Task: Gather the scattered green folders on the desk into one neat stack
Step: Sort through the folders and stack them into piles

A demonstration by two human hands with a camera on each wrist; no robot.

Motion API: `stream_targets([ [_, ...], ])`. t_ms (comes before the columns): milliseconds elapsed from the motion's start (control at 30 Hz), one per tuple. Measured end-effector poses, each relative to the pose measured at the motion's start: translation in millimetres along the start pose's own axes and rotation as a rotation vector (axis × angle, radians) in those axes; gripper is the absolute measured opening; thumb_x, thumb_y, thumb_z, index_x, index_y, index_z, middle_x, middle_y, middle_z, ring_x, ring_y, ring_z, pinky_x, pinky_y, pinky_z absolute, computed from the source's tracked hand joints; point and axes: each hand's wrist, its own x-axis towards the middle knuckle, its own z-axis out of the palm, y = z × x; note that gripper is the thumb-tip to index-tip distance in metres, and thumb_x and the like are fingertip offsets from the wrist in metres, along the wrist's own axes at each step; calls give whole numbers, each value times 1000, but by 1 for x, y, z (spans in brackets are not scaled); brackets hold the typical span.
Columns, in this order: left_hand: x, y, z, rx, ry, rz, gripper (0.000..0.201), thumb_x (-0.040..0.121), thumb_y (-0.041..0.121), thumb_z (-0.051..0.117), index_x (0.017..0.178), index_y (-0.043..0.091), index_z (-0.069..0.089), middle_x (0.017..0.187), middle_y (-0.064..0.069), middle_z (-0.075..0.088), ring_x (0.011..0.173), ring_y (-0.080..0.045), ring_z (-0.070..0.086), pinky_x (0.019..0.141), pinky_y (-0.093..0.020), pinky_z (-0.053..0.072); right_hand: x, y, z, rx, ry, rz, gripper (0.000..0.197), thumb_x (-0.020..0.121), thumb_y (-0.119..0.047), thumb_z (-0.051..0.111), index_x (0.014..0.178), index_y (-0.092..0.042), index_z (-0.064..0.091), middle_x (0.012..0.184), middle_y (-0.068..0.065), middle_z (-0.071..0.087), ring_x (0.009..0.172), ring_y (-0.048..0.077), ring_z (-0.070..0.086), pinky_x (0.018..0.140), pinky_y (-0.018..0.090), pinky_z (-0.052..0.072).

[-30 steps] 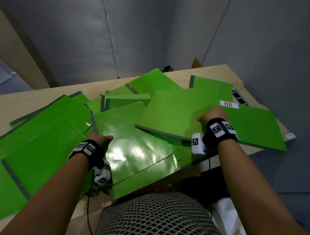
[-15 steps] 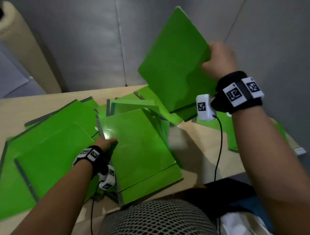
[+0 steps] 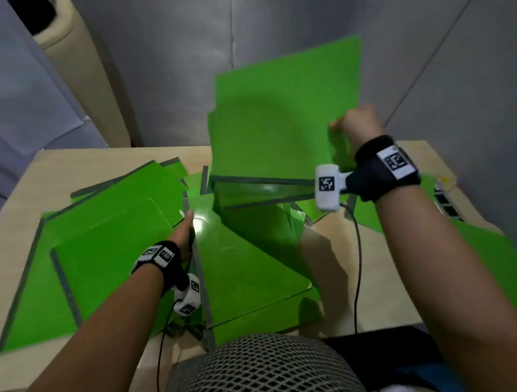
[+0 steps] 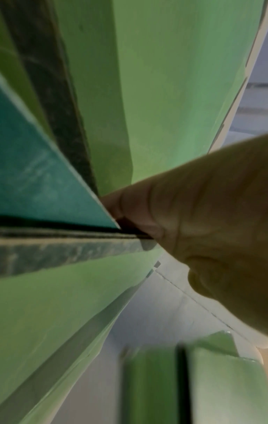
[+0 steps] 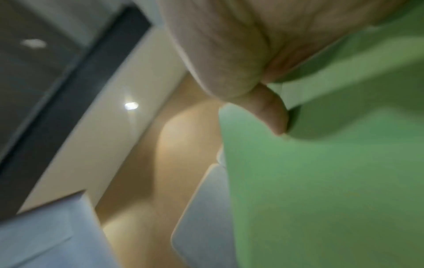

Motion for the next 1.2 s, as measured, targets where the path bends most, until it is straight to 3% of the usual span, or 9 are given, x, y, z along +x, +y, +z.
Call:
stream_targets([
  [133, -33, 15, 20, -49, 25, 13, 92, 84, 77, 22, 154, 22, 1, 162, -2, 3, 150, -24, 4, 120, -49, 2, -23, 76, 67, -245, -293, 227, 36, 98, -18, 53, 128, 0, 58, 134, 16, 59, 123, 31, 56, 95, 31, 48],
  [267, -20, 11, 26, -62, 131, -4, 85, 84, 64, 51, 153, 25, 19, 160, -5, 19, 146, -24, 23, 116, -50, 14, -56, 161, 109, -261, -496, 448, 31, 94, -11, 57, 122, 2, 59, 130, 17, 60, 115, 31, 61, 80, 31, 57],
  [367, -21, 10, 27, 75, 157, -49, 91, 81, 63, 57, 151, 15, 25, 157, -16, 22, 141, -37, 28, 112, -53, 26, -73, 186, 107, -315, -549, 581, 21, 89, -16, 68, 80, 0, 59, 90, 17, 68, 82, 31, 67, 76, 43, 58],
  [600, -14, 8, 25, 173, 228, -12, 101, 72, 56, 73, 148, 4, 30, 152, -18, 32, 132, -36, 42, 106, -46, 37, -30, 171, 67, -1060, -486, 52, 59, 91, -63, 45, 67, -10, 49, 70, 5, 54, 60, 17, 53, 55, 26, 43],
  [767, -26, 7, 26, 340, 226, 18, 33, 84, 31, 69, 88, -1, 74, 97, -20, 60, 76, -30, 55, 61, -30, 50, 10, 178, 79, -840, -435, -46, 67, 94, -44, 55, 143, -4, 33, 145, 18, 44, 127, 33, 51, 102, 44, 45],
  [900, -27, -3, 20, 224, 205, -27, 80, 85, 27, 70, 146, -5, 29, 151, -22, 31, 134, -38, 37, 94, -37, 37, 6, 193, 101, -879, -515, -94, 89, 86, -48, 65, 151, -9, 19, 152, 16, 33, 137, 33, 39, 109, 50, 39],
  [1000, -18, -8, 14, 97, 170, -21, 101, 70, 33, 83, 144, -8, 28, 141, -15, 42, 108, -30, 56, 75, -28, 48, -3, 199, 108, -861, -601, -13, 87, 76, -42, 77, 142, -7, 33, 142, 16, 45, 128, 32, 47, 105, 47, 44],
  [1100, -17, -7, 18, 207, 257, -55, 74, 82, 32, 71, 135, -9, 39, 102, -15, 51, 66, -19, 47, 53, -27, 38, -23, 201, 110, -871, -751, -22, 77, 79, -37, 76, 137, -7, 35, 133, 13, 52, 117, 29, 54, 98, 39, 48],
  [1200, -12, -4, 23, 331, 334, -68, 59, 80, 30, 75, 117, -9, 51, 101, -20, 56, 80, -30, 56, 59, -32, 40, -31, 203, 106, -891, -836, -45, 69, 84, -43, 70, 133, -5, 39, 118, 10, 56, 100, 24, 56, 86, 32, 49],
])
